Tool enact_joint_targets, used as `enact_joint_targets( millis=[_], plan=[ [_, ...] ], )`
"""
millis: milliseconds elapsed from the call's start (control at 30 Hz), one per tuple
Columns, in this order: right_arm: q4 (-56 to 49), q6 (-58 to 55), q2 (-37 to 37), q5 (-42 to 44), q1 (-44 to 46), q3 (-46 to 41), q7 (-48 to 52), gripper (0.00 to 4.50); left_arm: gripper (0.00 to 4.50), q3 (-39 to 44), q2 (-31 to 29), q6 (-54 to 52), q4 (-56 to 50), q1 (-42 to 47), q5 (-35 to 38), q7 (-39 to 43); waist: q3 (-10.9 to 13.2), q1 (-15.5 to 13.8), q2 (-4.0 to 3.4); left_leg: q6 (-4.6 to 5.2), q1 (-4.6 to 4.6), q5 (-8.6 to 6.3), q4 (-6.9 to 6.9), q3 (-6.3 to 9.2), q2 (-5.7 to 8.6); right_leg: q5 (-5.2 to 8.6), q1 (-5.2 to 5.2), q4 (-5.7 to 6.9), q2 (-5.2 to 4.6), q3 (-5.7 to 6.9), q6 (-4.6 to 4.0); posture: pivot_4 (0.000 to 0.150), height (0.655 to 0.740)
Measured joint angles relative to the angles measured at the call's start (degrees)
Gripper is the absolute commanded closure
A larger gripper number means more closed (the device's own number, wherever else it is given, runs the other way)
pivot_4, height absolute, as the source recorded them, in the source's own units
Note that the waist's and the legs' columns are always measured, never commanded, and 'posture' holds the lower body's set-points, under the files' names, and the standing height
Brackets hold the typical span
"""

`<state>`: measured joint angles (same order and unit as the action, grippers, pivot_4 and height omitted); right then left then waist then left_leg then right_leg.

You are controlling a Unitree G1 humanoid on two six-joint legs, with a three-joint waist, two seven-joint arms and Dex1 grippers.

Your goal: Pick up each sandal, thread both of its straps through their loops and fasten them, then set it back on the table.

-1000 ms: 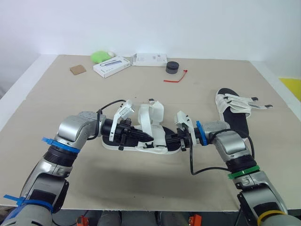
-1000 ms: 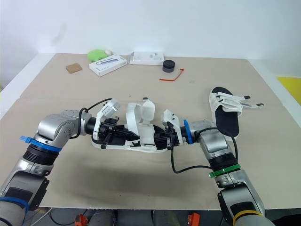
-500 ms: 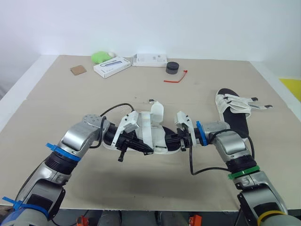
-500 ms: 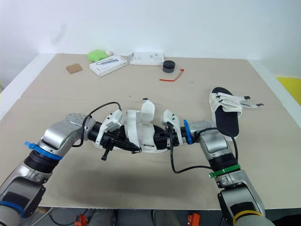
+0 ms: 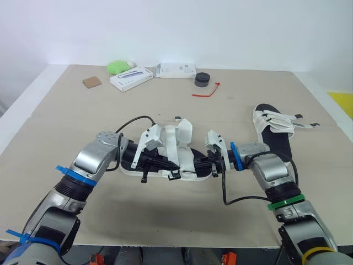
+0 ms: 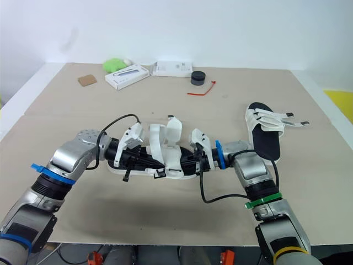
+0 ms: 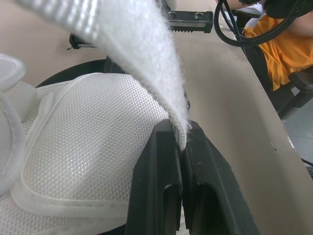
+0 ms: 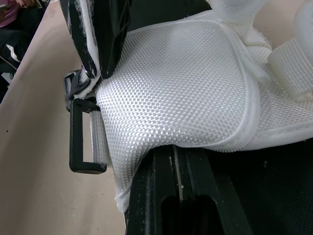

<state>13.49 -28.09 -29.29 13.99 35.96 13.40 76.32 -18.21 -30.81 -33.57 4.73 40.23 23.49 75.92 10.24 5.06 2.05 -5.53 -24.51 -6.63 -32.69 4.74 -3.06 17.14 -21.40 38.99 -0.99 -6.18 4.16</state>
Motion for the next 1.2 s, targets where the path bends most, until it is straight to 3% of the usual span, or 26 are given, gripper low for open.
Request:
enact_joint_targets(
  millis=[733, 900, 1100, 1200],
  plan=[
    [0.16, -0.03, 0.02, 0.46, 0.0, 0.07, -0.02, 4.5, 4.42, -0.72, -4.26, 9.61, -12.68, -5.66, -6.34, -2.15, 0.0, 0.07, 0.0, 0.01, 0.01, -0.01, 0.04, -0.01, -0.01, 0.03, -0.01, 0.0, 0.0, -0.02, -0.03, 0.15, 0.74],
    [0.31, 0.01, 0.03, 0.46, 0.01, 0.08, -0.05, 4.5, 4.42, -1.75, -4.29, 7.4, -14.69, -6.59, -6.54, -3.02, 0.0, 0.07, 0.0, 0.02, 0.02, -0.01, 0.04, -0.01, -0.01, 0.1, 0.0, 0.0, 0.0, -0.03, -0.15, 0.15, 0.74],
    [0.48, 0.04, 0.03, 0.46, 0.08, 0.08, -0.05, 4.5, 2.75, -1.8, -4.08, 1.65, -16.09, -7.07, -4.29, -3.83, 0.0, 0.06, 0.0, 0.03, 0.02, -0.02, 0.03, -0.01, -0.01, 0.09, 0.01, 0.0, 0.0, -0.03, -0.13, 0.15, 0.74],
    [0.83, 0.15, 0.03, 0.46, 0.2, 0.06, -0.19, 4.5, 1.33, -1.99, -3.92, 1.55, -16.09, -7.05, -4.23, -3.87, 0.0, -0.03, 0.0, 0.05, 0.06, -0.01, 0.01, -0.01, -0.01, 0.11, 0.05, 0.0, -0.01, -0.03, -0.2, 0.15, 0.74]
  ],
)
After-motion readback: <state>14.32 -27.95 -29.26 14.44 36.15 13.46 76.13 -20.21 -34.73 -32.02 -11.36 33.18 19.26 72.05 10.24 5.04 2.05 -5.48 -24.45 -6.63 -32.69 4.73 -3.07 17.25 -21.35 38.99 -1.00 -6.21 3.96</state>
